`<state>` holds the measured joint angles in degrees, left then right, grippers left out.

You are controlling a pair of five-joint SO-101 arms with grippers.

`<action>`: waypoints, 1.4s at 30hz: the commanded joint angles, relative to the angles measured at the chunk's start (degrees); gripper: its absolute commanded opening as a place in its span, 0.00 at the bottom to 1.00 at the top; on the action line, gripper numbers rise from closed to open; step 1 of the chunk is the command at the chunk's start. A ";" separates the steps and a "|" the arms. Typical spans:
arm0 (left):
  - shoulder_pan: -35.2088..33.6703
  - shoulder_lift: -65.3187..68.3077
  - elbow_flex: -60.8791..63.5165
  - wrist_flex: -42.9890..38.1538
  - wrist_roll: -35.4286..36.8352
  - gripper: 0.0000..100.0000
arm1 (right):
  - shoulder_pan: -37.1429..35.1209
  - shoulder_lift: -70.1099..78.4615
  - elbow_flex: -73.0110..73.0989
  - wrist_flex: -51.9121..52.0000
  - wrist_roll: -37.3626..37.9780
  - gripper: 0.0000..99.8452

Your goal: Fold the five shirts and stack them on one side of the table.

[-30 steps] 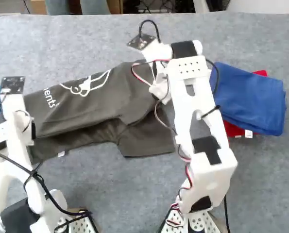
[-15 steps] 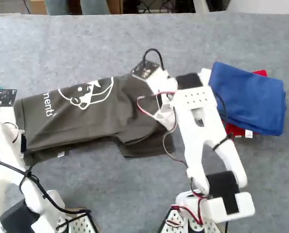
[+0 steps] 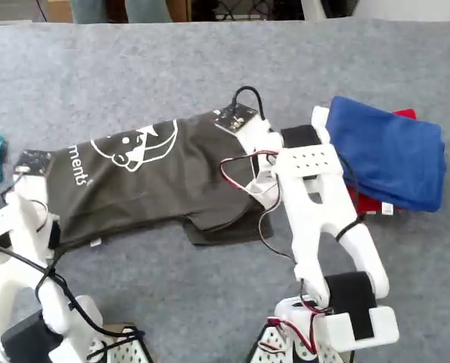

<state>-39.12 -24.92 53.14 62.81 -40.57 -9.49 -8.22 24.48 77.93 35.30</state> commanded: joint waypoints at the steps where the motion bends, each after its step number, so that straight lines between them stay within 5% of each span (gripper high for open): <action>1: -0.04 -1.76 1.10 0.97 -3.96 0.03 | 0.62 -1.80 -0.22 -0.62 0.44 0.01; 13: -1.63 -1.67 0.75 0.97 -3.96 0.03 | 0.53 -1.80 0.31 1.14 4.13 0.01; 18: -4.00 -1.67 0.75 0.79 -4.13 0.16 | 0.70 -2.15 5.14 1.49 10.37 0.02; 26: -11.21 -1.76 -6.64 2.99 -3.96 0.17 | 0.97 -2.15 2.33 1.85 10.81 0.28; 33: -15.69 -1.76 -20.18 10.29 -3.87 0.16 | 0.79 -1.80 -11.12 5.80 10.46 0.26; 36: -15.25 -1.14 -26.24 10.02 3.08 0.04 | 0.18 -1.36 -17.36 5.80 10.20 0.14; 38: -11.65 -0.53 -29.41 9.85 11.16 0.05 | -1.67 0.75 -21.32 4.04 7.12 0.01; 42: -0.66 4.13 -33.98 6.86 20.22 0.03 | -3.96 9.54 -27.82 -3.08 -0.88 0.05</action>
<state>-46.59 -22.90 24.40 72.22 -26.59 -11.60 -2.86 3.03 79.43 38.99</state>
